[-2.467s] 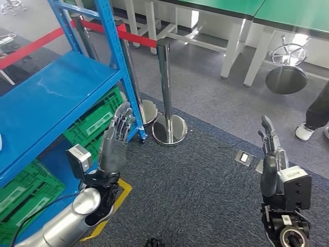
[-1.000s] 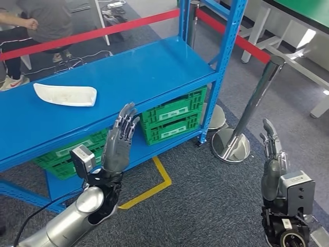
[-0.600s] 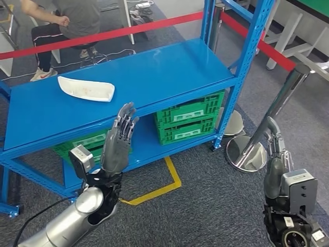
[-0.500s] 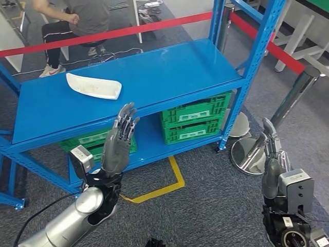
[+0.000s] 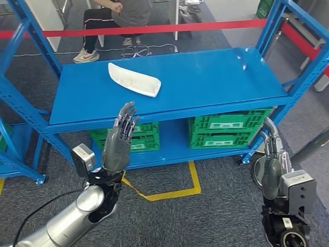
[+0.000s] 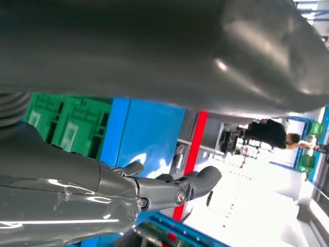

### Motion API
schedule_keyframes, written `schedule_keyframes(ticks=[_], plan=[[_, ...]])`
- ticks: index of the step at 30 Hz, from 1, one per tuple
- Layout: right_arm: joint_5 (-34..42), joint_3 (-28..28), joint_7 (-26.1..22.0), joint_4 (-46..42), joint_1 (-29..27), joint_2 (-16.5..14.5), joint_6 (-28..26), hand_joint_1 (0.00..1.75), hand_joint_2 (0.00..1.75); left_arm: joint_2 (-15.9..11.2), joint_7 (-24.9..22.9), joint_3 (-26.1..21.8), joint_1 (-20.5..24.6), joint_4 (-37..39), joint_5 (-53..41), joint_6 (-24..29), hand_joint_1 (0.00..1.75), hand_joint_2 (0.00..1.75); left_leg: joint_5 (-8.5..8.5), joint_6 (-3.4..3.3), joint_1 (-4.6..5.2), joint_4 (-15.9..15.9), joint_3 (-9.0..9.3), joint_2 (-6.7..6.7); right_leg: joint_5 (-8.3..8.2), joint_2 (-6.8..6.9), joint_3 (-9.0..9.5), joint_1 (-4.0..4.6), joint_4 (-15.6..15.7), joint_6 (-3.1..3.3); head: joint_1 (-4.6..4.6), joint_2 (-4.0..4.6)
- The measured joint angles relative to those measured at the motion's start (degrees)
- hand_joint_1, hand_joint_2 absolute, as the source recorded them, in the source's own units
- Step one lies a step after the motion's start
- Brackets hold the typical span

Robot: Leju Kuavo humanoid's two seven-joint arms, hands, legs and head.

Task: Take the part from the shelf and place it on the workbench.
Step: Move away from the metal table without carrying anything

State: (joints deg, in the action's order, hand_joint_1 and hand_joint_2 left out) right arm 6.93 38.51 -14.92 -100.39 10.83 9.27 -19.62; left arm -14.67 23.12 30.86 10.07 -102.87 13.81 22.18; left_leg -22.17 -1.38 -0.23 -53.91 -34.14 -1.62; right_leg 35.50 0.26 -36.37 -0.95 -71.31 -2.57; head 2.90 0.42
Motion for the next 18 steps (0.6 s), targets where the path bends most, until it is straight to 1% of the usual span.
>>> schedule_keyframes(ticks=[1, 2, 3, 4, 5, 6, 7, 8, 9, 10, 11, 12, 13, 14, 15, 16, 17, 18], plan=[[0.0, 0.0, 0.0, 0.0, 0.0, 0.0, 0.0, 0.00, 0.00, 0.0, 0.0, 0.0, 0.0, 0.0, 0.0, 0.0, 0.00, 0.00, -0.03, -0.03, 0.07, 0.0, 0.08, -0.81, -0.54, -0.13, -0.80, 0.01, -0.8, 0.12, -0.01, 0.00], [0.1, 0.0, 0.0, 0.0, -0.1, 0.0, 0.0, 0.00, 0.00, 0.0, 0.0, 0.0, 0.0, 0.0, 0.0, 0.0, 0.00, 0.00, -0.06, -0.02, 0.11, -0.1, 0.21, -1.65, -2.32, -0.29, -0.37, 0.00, 1.0, 0.30, -0.02, 0.00], [0.1, 0.0, 0.0, 0.0, 0.0, 0.0, 0.0, 0.00, 0.00, 0.0, 0.0, 0.0, 0.0, 0.0, 0.0, 0.0, 0.00, 0.00, -0.13, 0.04, 0.12, -0.1, 0.38, -2.46, -4.85, -0.73, 1.03, -0.01, 4.8, 0.52, -0.05, 0.00], [0.1, -0.1, 0.0, 0.1, 0.0, 0.0, 0.0, 0.00, 0.00, 0.0, 0.0, 0.0, 0.0, 0.0, 0.0, 0.0, 0.00, 0.00, -0.20, 0.14, 0.13, -0.2, 0.50, -3.19, -7.11, -1.93, 2.75, -0.05, 9.1, 0.76, -0.10, 0.00], [0.1, -0.1, 0.0, 0.1, 0.0, 0.0, 0.0, 0.00, 0.00, 0.0, 0.0, 0.0, 0.0, 0.0, 0.0, 0.0, 0.00, 0.00, -0.25, 0.31, 0.17, -0.3, 0.50, -3.91, -8.70, -3.09, 4.33, -0.14, 13.1, 0.91, -0.15, 0.00], [0.1, -0.1, 0.0, 0.1, 0.0, 0.0, 0.1, 0.00, 0.00, 0.0, 0.0, 0.0, 0.0, 0.0, 0.0, 0.0, 0.00, 0.00, -0.23, 0.54, 0.15, -0.4, 0.36, -4.52, -9.41, -4.00, 5.48, -0.15, 15.5, 1.00, -0.19, 0.00], [0.1, -0.1, 0.0, 0.1, 0.0, 0.0, 0.1, 0.00, 0.00, 0.0, 0.0, 0.0, 0.0, 0.1, 0.0, 0.0, 0.00, 0.00, -0.13, 0.83, 0.08, -0.4, 0.13, -5.09, -9.39, -4.51, 6.02, -0.12, 16.5, 1.06, -0.22, 0.00], [0.1, -0.1, 0.0, 0.0, 0.1, 0.0, 0.1, 0.00, 0.00, 0.0, 0.0, 0.0, 0.0, 0.1, 0.0, 0.0, 0.00, 0.00, 0.07, 1.20, -0.02, -0.4, -0.09, -5.72, -9.38, -4.12, 6.30, -0.03, 16.8, 1.15, -0.21, 0.00], [0.1, -0.1, 0.0, 0.0, 0.1, 0.0, 0.2, 0.00, 0.00, 0.0, 0.0, 0.0, -0.1, 0.1, 0.0, -0.1, 0.00, 0.00, 0.13, 1.53, -0.10, -0.3, -0.24, -5.85, -9.54, -3.49, 6.57, -0.09, 17.0, 1.39, -0.18, 0.00], [0.1, -0.2, 0.0, 0.0, 0.2, 0.0, 0.2, 0.00, 0.00, -0.1, 0.0, 0.0, -0.1, 0.1, 0.0, -0.1, 0.00, 0.00, -0.15, 1.85, -0.02, -0.8, -0.51, -5.05, -9.74, -2.87, 6.71, -0.16, 17.3, 1.68, -0.08, 0.00], [0.1, -0.2, 0.0, 0.0, 0.2, 0.0, 0.2, 0.00, 0.00, -0.1, 0.0, 0.0, 0.0, 0.1, 0.0, -0.1, 0.00, 0.00, -1.04, 2.14, 0.09, -2.3, -1.26, -3.59, -9.96, -2.16, 6.90, -0.22, 17.6, 2.01, 0.11, 0.00], [0.1, -0.2, 0.0, 0.0, 0.2, 0.0, 0.2, 0.00, 0.00, -0.1, 0.1, 0.0, 0.1, 0.1, 0.1, -0.1, 0.00, 0.00, -2.56, 2.37, 0.18, -5.0, -2.63, -1.75, -10.11, -1.44, 7.03, -0.26, 17.9, 2.27, 0.29, 0.00], [0.1, -0.2, -0.1, 0.0, 0.2, 0.0, 0.2, 0.00, 0.00, -0.1, 0.1, 0.0, 0.2, 0.1, 0.1, -0.2, 0.00, 0.00, -4.41, 2.61, 0.19, -8.9, -4.60, -0.14, -10.13, -0.76, 7.02, -0.10, 18.0, 2.42, 0.44, 0.00], [0.1, -0.2, -0.1, 0.1, 0.1, 0.0, 0.3, 0.00, 0.00, -0.1, 0.1, 0.0, 0.2, 0.1, 0.1, -0.2, 0.00, 0.00, -6.19, 2.81, 0.07, -13.2, -6.85, 0.66, -10.12, -0.02, 6.96, 0.02, 18.0, 2.55, 0.53, 0.00], [0.1, -0.2, -0.1, 0.1, 0.1, 0.0, 0.3, 0.00, 0.00, -0.1, 0.1, 0.0, 0.1, 0.1, 0.1, -0.3, 0.00, 0.00, -7.23, 2.97, -0.05, -16.6, -8.63, 0.97, -10.09, 0.72, 6.90, 0.09, 18.0, 2.58, 0.55, 0.00], [0.1, -0.2, -0.1, 0.1, 0.0, 0.0, 0.4, 0.00, 0.00, -0.1, 0.1, 0.0, 0.0, 0.2, 0.2, -0.3, 0.00, 0.00, -7.29, 3.07, -0.15, -18.0, -9.45, 1.09, -10.05, 1.45, 6.87, 0.12, 18.0, 2.59, 0.57, 0.00], [0.1, -0.2, -0.1, 0.1, 0.0, 0.0, 0.4, 0.00, 0.00, -0.1, 0.1, 0.0, 0.0, 0.2, 0.2, -0.3, 0.00, 0.00, -6.29, 3.11, -0.22, -17.0, -8.94, 1.25, -10.00, 2.17, 6.88, 0.14, 18.0, 2.56, 0.62, 0.00], [0.1, -0.2, -0.1, 0.1, 0.0, 0.0, 0.4, 0.00, 0.00, -0.1, 0.1, 0.0, 0.0, 0.2, 0.2, -0.3, 0.00, 0.00, -4.52, 3.07, -0.25, -13.6, -7.11, 1.67, -9.92, 2.82, 6.94, 0.14, 18.0, 2.48, 0.66, 0.00]])
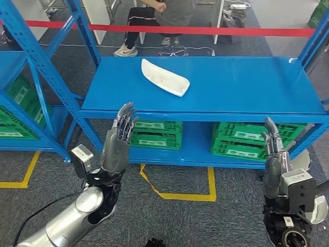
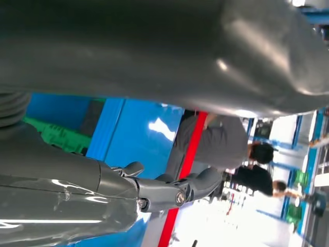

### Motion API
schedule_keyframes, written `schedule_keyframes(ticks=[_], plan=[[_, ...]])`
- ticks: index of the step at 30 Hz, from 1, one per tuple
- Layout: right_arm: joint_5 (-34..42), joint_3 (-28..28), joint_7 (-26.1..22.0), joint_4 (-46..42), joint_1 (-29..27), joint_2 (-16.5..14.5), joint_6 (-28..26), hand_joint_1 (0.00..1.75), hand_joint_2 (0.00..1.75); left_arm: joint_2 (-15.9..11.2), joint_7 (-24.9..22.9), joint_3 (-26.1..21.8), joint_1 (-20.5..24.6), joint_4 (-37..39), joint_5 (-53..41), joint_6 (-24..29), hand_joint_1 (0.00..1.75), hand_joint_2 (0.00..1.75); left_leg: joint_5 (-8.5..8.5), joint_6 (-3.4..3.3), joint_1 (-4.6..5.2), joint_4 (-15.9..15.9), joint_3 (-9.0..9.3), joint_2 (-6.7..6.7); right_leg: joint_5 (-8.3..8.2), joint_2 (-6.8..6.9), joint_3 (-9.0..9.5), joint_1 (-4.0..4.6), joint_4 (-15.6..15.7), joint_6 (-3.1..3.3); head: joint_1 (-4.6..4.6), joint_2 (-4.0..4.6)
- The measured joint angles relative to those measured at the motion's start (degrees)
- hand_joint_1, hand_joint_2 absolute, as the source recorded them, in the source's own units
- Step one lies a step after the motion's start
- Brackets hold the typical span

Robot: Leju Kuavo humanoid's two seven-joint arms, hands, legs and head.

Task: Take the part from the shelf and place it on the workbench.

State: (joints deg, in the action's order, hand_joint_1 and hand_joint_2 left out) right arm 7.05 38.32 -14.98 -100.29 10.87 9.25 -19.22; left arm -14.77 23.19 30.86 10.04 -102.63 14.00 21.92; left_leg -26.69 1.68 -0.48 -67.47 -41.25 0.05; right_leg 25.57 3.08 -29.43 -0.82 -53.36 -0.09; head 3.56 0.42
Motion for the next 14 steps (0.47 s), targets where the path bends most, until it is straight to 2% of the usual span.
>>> schedule_keyframes(ticks=[2, 3, 4, 6, 7, 8, 10, 11, 12, 14], plan=[[0.0, 0.0, 0.0, 0.0, 0.0, 0.0, 0.0, 0.00, 0.00, 0.0, 0.0, 0.0, 0.1, 0.0, 0.0, 0.0, 0.00, 0.00, 3.19, -0.39, 0.21, 8.8, 5.00, 2.39, 0.28, 1.10, 0.22, 0.22, -0.1, -0.36, 0.20, 0.00], [0.0, 0.0, 0.0, 0.0, 0.1, 0.0, 0.0, 0.00, 0.00, 0.0, 0.0, 0.0, 0.2, 0.0, 0.0, 0.0, 0.00, 0.00, 3.95, -0.73, 0.38, 11.8, 6.63, 3.27, 0.45, 1.56, 0.34, 0.36, -0.1, -0.62, 0.22, 0.00], [0.0, 0.0, -0.1, 0.0, 0.1, 0.0, 0.0, 0.00, 0.00, 0.0, 0.0, 0.0, 0.3, 0.0, 0.0, 0.0, 0.00, 0.00, 4.12, -1.10, 0.59, 13.2, 7.41, 3.73, 0.63, 2.03, 0.48, 0.51, -0.1, -0.90, 0.20, 0.00], [0.1, 0.0, -0.1, 0.0, 0.1, 0.0, 0.0, 0.00, 0.00, 0.0, 0.0, 0.0, 0.3, 0.0, 0.0, 0.0, 0.00, 0.00, 4.11, -1.87, 0.78, 13.6, 7.49, 2.52, 0.93, 3.08, 0.83, 0.52, 0.0, -1.52, 0.02, 0.00], [0.1, 0.0, -0.1, 0.0, 0.1, 0.0, 0.0, 0.00, 0.00, 0.1, 0.0, 0.0, 0.3, 0.0, 0.0, 0.0, 0.00, 0.00, 4.20, -2.21, 0.71, 13.8, 7.64, 1.95, 1.29, 2.89, 0.86, 0.39, -0.3, -1.84, -0.02, 0.00], [0.0, 0.0, -0.2, 0.0, 0.1, 0.0, 0.0, 0.00, 0.00, 0.1, 0.0, 0.0, 0.3, 0.0, 0.0, 0.0, 0.00, 0.00, 4.32, -2.55, 0.58, 14.0, 7.81, 1.38, 2.18, 1.98, 0.47, 0.25, -1.4, -2.08, -0.12, 0.00], [0.0, -0.1, -0.3, -0.1, 0.0, 0.0, -0.1, 0.00, 0.00, 0.2, 0.0, 0.0, 0.4, 0.0, 0.0, 0.0, 0.00, 0.00, 4.47, -3.05, 0.35, 14.3, 8.04, 0.27, 5.70, -1.05, -2.35, 0.00, -7.8, -2.35, -0.56, 0.00], [0.0, -0.1, -0.3, 0.0, -0.1, 0.0, -0.1, 0.00, 0.00, 0.2, 0.0, 0.0, 0.4, 0.0, 0.0, 0.0, 0.00, 0.00, 4.47, -3.20, 0.37, 14.3, 8.04, -0.38, 7.72, -2.11, -4.46, -0.02, -12.3, -2.40, -0.77, 0.00], [0.0, 0.0, -0.3, 0.0, -0.2, 0.0, -0.1, 0.00, 0.00, 0.3, 0.0, 0.0, 0.3, 0.1, 0.0, 0.0, 0.00, 0.00, 4.47, -3.26, 0.42, 14.3, 8.03, -1.08, 9.07, -2.62, -6.38, -0.04, -16.1, -2.46, -0.90, 0.00], [0.0, 0.0, -0.3, 0.1, -0.4, 0.0, -0.1, 0.00, 0.00, 0.4, 0.0, 0.0, 0.3, 0.1, 0.0, 0.0, 0.00, 0.00, 4.47, -3.28, 0.51, 14.2, 8.05, -2.20, 9.35, -2.89, -8.08, -0.03, -19.1, -2.47, -0.92, 0.00]])
